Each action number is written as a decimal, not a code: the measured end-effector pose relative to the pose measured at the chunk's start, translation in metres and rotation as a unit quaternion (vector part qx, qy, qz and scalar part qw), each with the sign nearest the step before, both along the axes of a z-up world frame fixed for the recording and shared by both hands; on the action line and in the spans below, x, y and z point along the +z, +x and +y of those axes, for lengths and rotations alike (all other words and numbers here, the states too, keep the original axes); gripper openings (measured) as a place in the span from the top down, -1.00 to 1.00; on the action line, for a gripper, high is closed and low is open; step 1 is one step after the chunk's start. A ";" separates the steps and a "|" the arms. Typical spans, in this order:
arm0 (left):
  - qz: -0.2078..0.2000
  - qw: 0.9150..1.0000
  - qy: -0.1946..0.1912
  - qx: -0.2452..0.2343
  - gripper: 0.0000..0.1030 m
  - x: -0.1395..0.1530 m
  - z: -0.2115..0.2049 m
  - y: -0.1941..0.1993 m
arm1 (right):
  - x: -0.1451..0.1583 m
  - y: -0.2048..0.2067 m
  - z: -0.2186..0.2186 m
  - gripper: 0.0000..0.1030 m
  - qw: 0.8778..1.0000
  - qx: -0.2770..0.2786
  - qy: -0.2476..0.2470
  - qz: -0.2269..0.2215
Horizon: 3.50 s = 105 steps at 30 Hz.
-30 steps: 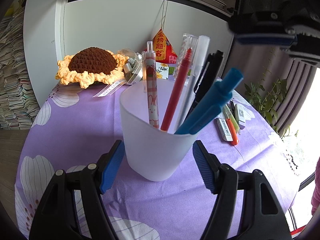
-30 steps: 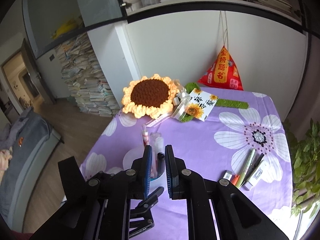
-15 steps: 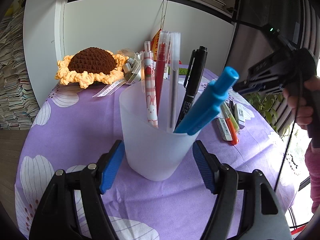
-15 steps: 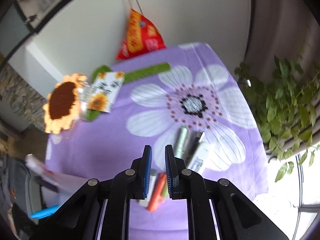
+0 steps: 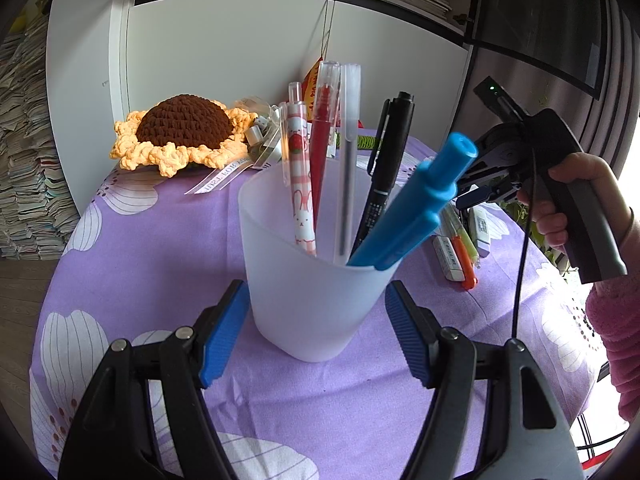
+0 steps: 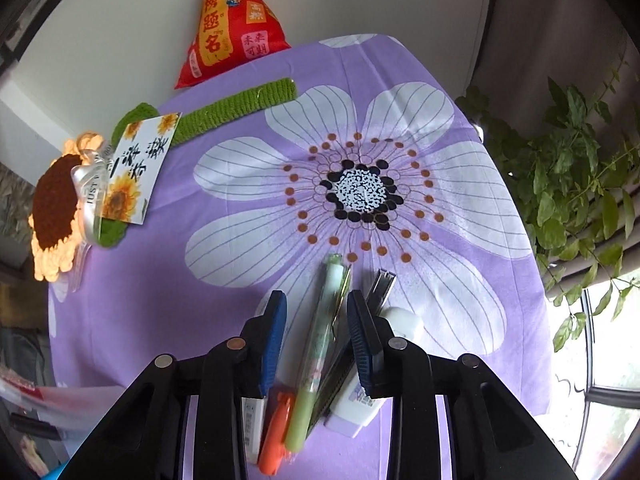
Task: Organize stationery
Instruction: 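Move the right tool to the pens and grasp the green highlighter, then carry the green highlighter with the right tool and drop it into the cup, then move the right tool to the pens and grasp a thin dark pen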
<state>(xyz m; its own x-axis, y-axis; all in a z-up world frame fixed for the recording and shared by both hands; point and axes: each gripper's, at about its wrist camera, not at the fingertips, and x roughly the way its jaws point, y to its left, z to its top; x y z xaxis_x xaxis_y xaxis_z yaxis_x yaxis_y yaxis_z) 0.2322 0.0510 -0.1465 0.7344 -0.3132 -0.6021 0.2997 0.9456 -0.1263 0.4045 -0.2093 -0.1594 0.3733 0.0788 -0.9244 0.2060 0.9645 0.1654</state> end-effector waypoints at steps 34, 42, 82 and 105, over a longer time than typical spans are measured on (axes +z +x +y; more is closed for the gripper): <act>0.001 1.000 -0.001 0.000 -0.34 0.000 0.001 0.002 | 0.112 -0.085 0.049 0.70 0.982 0.070 -0.037 -0.174; 0.002 1.000 -0.001 -0.001 -0.34 0.000 0.001 0.002 | 0.164 -0.125 0.094 0.70 0.954 0.137 -0.062 -0.261; 0.002 1.000 -0.001 -0.001 -0.34 0.000 0.001 0.003 | 0.125 -0.131 0.154 0.70 0.947 0.253 -0.004 -0.198; 0.003 1.000 -0.001 -0.001 -0.34 0.000 0.000 0.001 | 0.118 -0.098 0.058 0.69 0.980 0.095 0.007 -0.172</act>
